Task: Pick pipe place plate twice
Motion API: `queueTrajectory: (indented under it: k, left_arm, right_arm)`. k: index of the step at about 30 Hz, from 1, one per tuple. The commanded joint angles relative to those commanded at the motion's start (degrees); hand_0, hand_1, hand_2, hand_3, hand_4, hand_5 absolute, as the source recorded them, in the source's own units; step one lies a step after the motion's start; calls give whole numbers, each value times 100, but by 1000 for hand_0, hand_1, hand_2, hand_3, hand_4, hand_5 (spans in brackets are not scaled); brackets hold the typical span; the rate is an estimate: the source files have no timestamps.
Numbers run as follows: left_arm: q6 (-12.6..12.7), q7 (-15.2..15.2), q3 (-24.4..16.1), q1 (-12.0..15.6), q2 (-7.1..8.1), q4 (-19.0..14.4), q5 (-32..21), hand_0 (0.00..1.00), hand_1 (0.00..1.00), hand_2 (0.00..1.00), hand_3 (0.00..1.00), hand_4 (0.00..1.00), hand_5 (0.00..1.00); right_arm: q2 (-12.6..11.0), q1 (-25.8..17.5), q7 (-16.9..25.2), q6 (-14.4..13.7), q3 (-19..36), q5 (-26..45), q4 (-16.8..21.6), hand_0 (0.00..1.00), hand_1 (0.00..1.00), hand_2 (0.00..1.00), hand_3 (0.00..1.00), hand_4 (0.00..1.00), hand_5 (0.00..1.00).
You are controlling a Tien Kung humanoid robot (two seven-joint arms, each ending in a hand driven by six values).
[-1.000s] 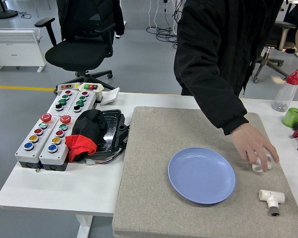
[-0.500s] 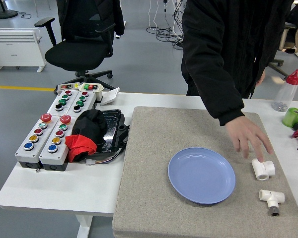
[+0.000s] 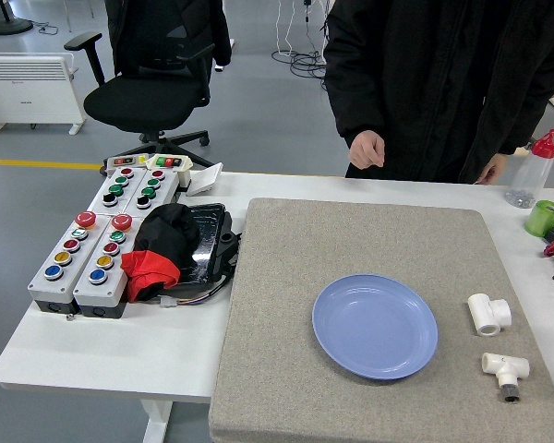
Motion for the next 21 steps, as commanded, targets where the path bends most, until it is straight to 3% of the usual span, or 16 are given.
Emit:
queueTrajectory:
  k: [6,9,11,15,16,21]
  left_arm:
    - [55,-44,203,1,-13,14,-272,675,677,703,655,503,998]
    - [114,-97,301,2,-12,34,-458,675,677,703,655,503,998]
    - [134,-119,340,-9,-11,42,-522,674,677,702,652,504,998]
    - [154,-154,384,-23,-16,56,-581,674,677,702,652,504,998]
    - [158,-161,389,-26,-17,59,-591,674,677,702,652,504,998]
    - [192,-212,445,-38,-1,81,-682,674,677,702,652,504,998]
  right_arm:
    - [-230,-41,-185,16,-84,-405,153,957,907,980,940,764,470]
    - [-448,-62,-507,98,-174,-986,375,957,907,980,940,764,470]
    - [-489,-43,-598,123,-210,-1228,437,998,932,998,985,735,414]
    - [-416,11,-572,93,-249,-1098,430,998,932,998,985,735,414]
    - [-400,14,-562,85,-258,-1073,421,992,930,998,963,760,483]
    - [-382,-39,-530,73,-317,-1033,385,992,930,998,963,760,483]
